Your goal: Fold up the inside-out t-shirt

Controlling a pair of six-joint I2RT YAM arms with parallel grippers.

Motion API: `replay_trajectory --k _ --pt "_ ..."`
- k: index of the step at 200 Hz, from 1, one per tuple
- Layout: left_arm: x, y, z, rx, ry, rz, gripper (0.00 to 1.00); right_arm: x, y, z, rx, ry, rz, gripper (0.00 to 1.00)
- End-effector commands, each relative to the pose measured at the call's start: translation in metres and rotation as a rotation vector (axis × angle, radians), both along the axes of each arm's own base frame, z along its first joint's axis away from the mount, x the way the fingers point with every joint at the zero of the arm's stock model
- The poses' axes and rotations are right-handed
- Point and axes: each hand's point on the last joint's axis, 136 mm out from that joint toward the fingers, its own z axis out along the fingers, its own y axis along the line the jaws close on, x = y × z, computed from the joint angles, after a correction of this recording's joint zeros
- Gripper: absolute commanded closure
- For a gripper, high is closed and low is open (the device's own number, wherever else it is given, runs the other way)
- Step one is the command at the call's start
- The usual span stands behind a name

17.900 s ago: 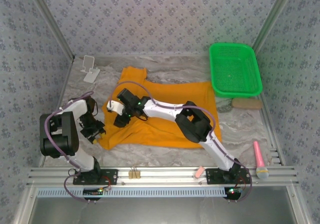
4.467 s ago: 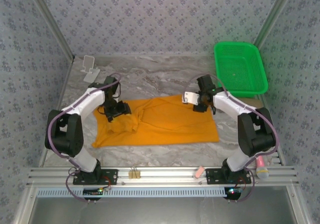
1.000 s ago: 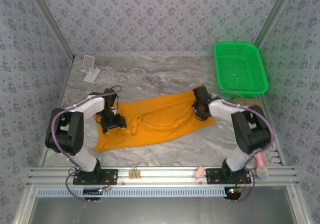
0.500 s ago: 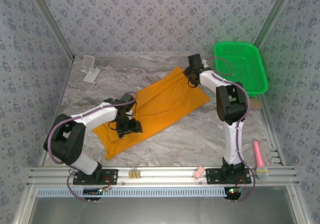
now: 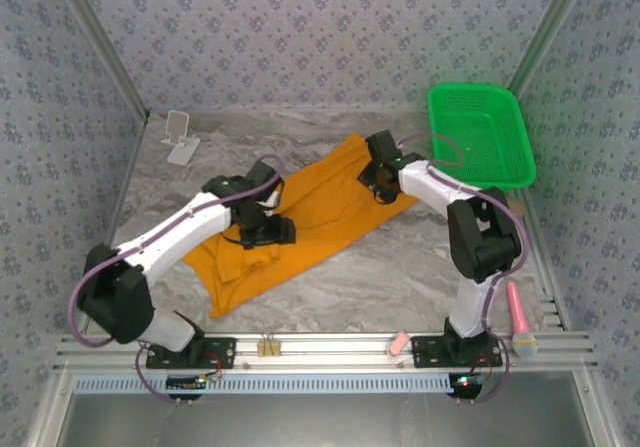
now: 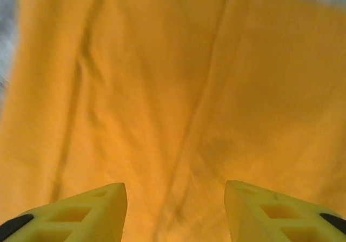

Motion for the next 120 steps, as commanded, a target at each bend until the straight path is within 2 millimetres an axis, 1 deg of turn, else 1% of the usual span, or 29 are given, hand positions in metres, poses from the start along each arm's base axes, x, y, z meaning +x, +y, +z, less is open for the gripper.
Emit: replay_trajectory --k 1,9,19,40,48,55,68,78,94,98,99,105,120 --pt "-0.029 0.057 -0.024 0.206 0.11 -0.021 0.34 -0.011 0.012 -0.034 0.029 0.094 0.024 0.5" --pt "-0.035 0.061 -0.033 0.214 0.131 -0.024 0.33 -0.007 0.017 -0.041 0.048 0.097 0.038 0.52" --pt "-0.043 0.064 -0.043 0.221 0.154 -0.02 0.34 -0.004 0.017 -0.049 0.038 0.096 0.036 0.54" --pt "-0.051 0.073 -0.066 0.254 0.175 -0.005 0.34 0.014 0.018 -0.06 0.039 0.083 0.05 0.58" --pt "-0.055 0.072 -0.076 0.248 0.201 -0.003 0.34 0.023 0.019 -0.065 0.052 0.079 0.064 0.59" --pt "-0.059 0.066 -0.084 0.216 0.23 0.001 0.34 0.03 0.018 -0.068 0.059 0.078 0.06 0.59" --pt "-0.062 0.042 -0.092 0.114 0.26 -0.016 0.36 0.049 0.019 -0.067 0.085 0.036 0.071 0.6" --pt "-0.054 0.017 -0.093 0.028 0.215 -0.058 0.36 0.062 0.018 -0.066 0.085 0.016 0.068 0.6" --pt "-0.039 -0.014 -0.09 -0.051 0.155 -0.112 0.36 0.087 0.019 -0.058 0.076 -0.027 0.083 0.6" --pt "-0.037 -0.021 -0.09 -0.069 0.16 -0.124 0.36 0.093 0.02 -0.058 0.076 -0.036 0.09 0.6" --pt "-0.034 -0.025 -0.089 -0.081 0.15 -0.128 0.36 0.093 0.019 -0.059 0.076 -0.034 0.09 0.6" --pt "-0.027 -0.039 -0.087 -0.121 0.139 -0.143 0.36 0.103 0.023 -0.056 0.091 -0.048 0.103 0.6" --pt "-0.016 -0.067 -0.094 -0.171 0.171 -0.183 0.36 0.123 0.033 -0.048 0.141 -0.092 0.131 0.6"
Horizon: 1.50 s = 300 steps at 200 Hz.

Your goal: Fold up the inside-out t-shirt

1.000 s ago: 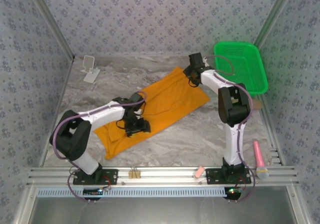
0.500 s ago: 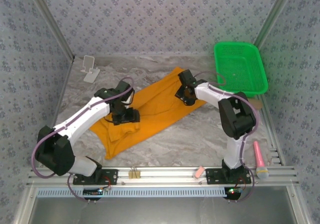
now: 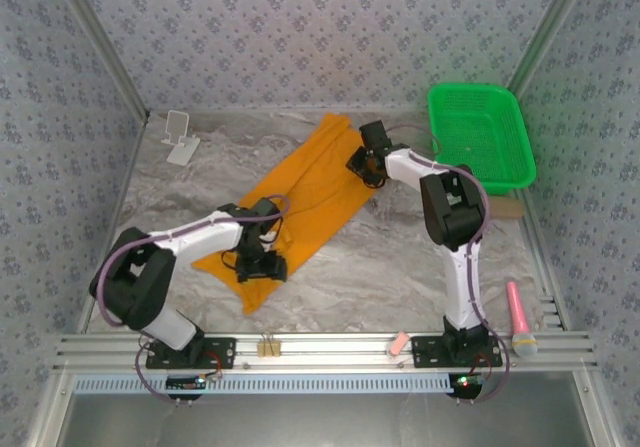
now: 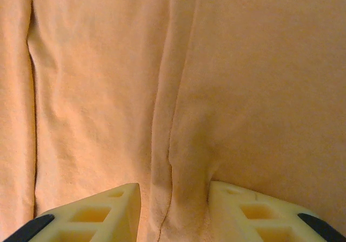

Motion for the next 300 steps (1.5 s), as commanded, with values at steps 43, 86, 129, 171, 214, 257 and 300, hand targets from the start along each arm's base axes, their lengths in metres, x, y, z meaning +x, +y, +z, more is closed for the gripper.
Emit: replay_trajectory --k 43,86,129,171,214,257,300 --pt "0.026 -0.173 0.012 -0.363 0.042 -0.208 0.36 0.047 0.002 0.032 0.03 -0.067 0.108 0.54" --pt "0.0 -0.256 0.061 -0.602 0.12 -0.259 0.35 0.029 -0.057 0.092 -0.063 -0.087 0.081 0.46" --pt "-0.025 -0.267 0.177 -0.867 0.069 -0.391 0.33 -0.054 -0.054 0.107 -0.103 -0.079 0.304 0.45" --pt "0.024 -0.128 0.214 -0.567 -0.292 -0.185 0.24 -0.159 -0.002 0.08 -0.133 0.032 0.469 0.45" --pt "0.049 -0.003 0.116 -0.315 -0.217 0.13 0.24 -0.258 0.047 0.029 -0.115 0.229 0.589 0.45" --pt "0.031 0.009 0.058 -0.232 -0.135 0.109 0.28 -0.298 0.047 0.005 -0.149 0.313 0.573 0.48" --pt "0.015 0.005 0.034 -0.208 -0.082 0.05 0.29 -0.3 0.053 -0.003 -0.136 0.32 0.552 0.88"
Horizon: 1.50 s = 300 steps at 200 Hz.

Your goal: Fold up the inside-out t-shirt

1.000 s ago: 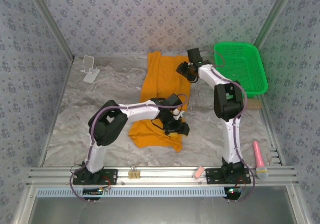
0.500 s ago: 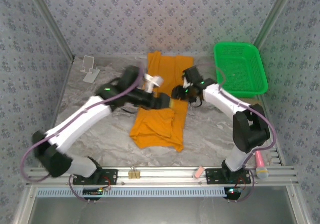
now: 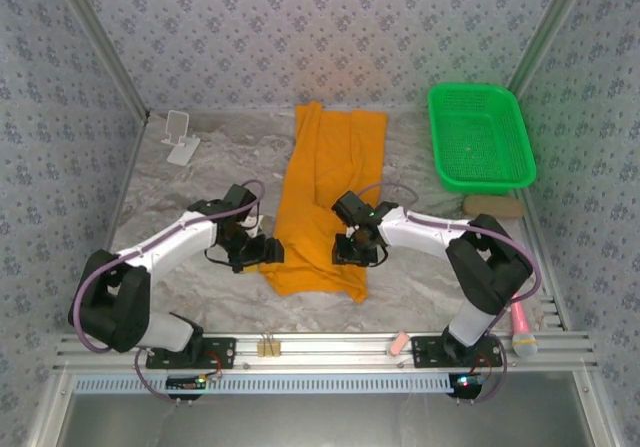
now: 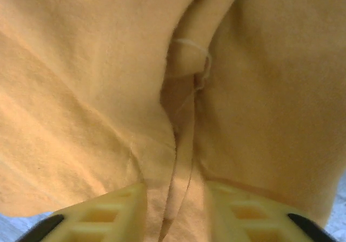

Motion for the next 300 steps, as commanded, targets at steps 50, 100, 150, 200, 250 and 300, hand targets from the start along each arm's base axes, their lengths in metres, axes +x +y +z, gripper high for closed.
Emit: replay_trajectory --k 50,100,150,200,250,300 --pt "-0.007 0.0 -0.005 0.053 -0.069 -0.078 0.29 -0.005 -0.015 0.035 0.003 -0.012 -0.087 1.0" --pt "-0.006 0.018 -0.024 0.137 -0.033 0.011 0.32 -0.028 0.012 0.011 0.037 0.098 -0.112 0.55" --pt "0.002 0.011 -0.025 0.109 -0.073 0.002 0.34 -0.028 0.008 0.007 0.022 0.091 -0.135 0.94" --pt "0.004 0.012 -0.019 0.103 -0.096 0.009 0.33 -0.038 -0.027 0.031 -0.056 0.032 -0.17 1.0" --pt "0.002 0.016 -0.018 0.118 -0.126 -0.023 0.3 -0.058 -0.054 0.013 -0.118 0.024 -0.173 1.0" --pt "-0.006 -0.005 -0.034 0.087 -0.087 -0.059 0.26 -0.024 -0.083 0.054 -0.184 -0.169 -0.05 0.55"
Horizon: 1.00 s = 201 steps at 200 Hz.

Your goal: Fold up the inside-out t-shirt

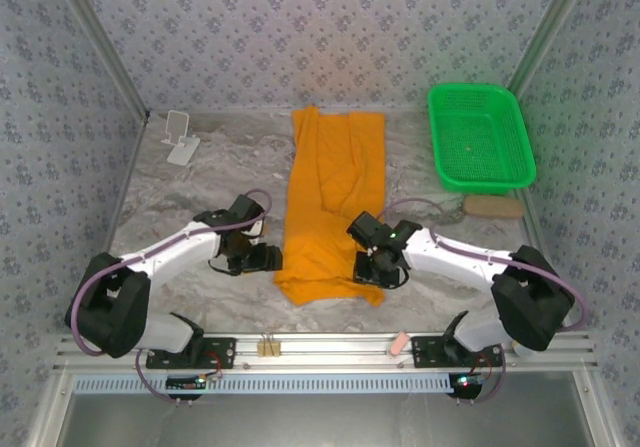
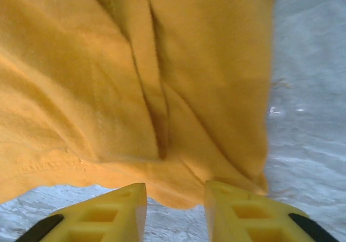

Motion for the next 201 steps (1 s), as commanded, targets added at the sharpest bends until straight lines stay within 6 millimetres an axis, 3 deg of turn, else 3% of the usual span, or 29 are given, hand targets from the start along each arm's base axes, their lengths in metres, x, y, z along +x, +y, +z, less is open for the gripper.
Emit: replay_trajectory --k 1,10,19,28,40,50,67,79,90,118,137,143,155,171,201 --pt "-0.008 -0.017 -0.011 -0.037 0.032 -0.036 0.26 0.029 -0.028 0.038 -0.088 -0.178 0.09 0.54" --pt "-0.012 -0.03 -0.012 -0.061 0.039 -0.076 0.26 0.031 -0.037 0.042 -0.106 -0.196 0.105 0.38" --pt "-0.015 -0.039 -0.014 -0.057 0.041 -0.118 0.26 0.039 -0.04 0.045 -0.087 -0.234 0.109 0.16" --pt "-0.013 -0.043 -0.017 -0.047 0.043 -0.132 0.26 0.034 -0.05 0.039 -0.08 -0.188 0.002 0.05" --pt "-0.01 -0.048 -0.023 -0.051 0.053 -0.121 0.26 0.034 -0.051 0.022 0.008 -0.125 -0.123 0.09" --pt "-0.008 -0.054 -0.029 -0.075 0.067 -0.116 0.27 0.029 -0.037 0.006 0.134 -0.057 -0.128 0.11" --pt "-0.008 -0.065 -0.035 -0.117 0.094 -0.117 0.31 0.023 -0.026 -0.014 0.198 -0.017 -0.112 0.11" --pt "-0.009 -0.071 -0.037 -0.141 0.104 -0.122 0.37 0.018 -0.025 -0.021 0.163 -0.013 -0.08 0.11" --pt "-0.01 -0.077 -0.037 -0.171 0.107 -0.133 0.5 0.013 -0.021 -0.027 0.154 0.017 -0.052 0.11" --pt "-0.013 -0.089 -0.04 -0.215 0.12 -0.161 0.7 0.003 -0.011 -0.047 0.135 0.076 -0.032 0.22" --pt "-0.017 -0.096 -0.039 -0.259 0.151 -0.175 1.0 0.004 -0.004 -0.047 0.158 0.072 -0.023 0.58" --pt "-0.02 -0.097 -0.038 -0.269 0.168 -0.174 1.0 0.004 -0.005 -0.044 0.156 0.074 -0.029 0.68" --pt "-0.029 -0.097 -0.031 -0.283 0.188 -0.168 1.0 -0.001 -0.014 -0.038 0.123 0.089 -0.068 1.0" --pt "-0.048 -0.096 -0.016 -0.281 0.211 -0.179 1.0 -0.014 -0.029 -0.023 0.07 0.12 -0.152 1.0" --pt "-0.099 -0.096 0.024 -0.274 0.252 -0.261 1.0 -0.039 -0.038 0.009 0.069 0.136 -0.248 1.0"
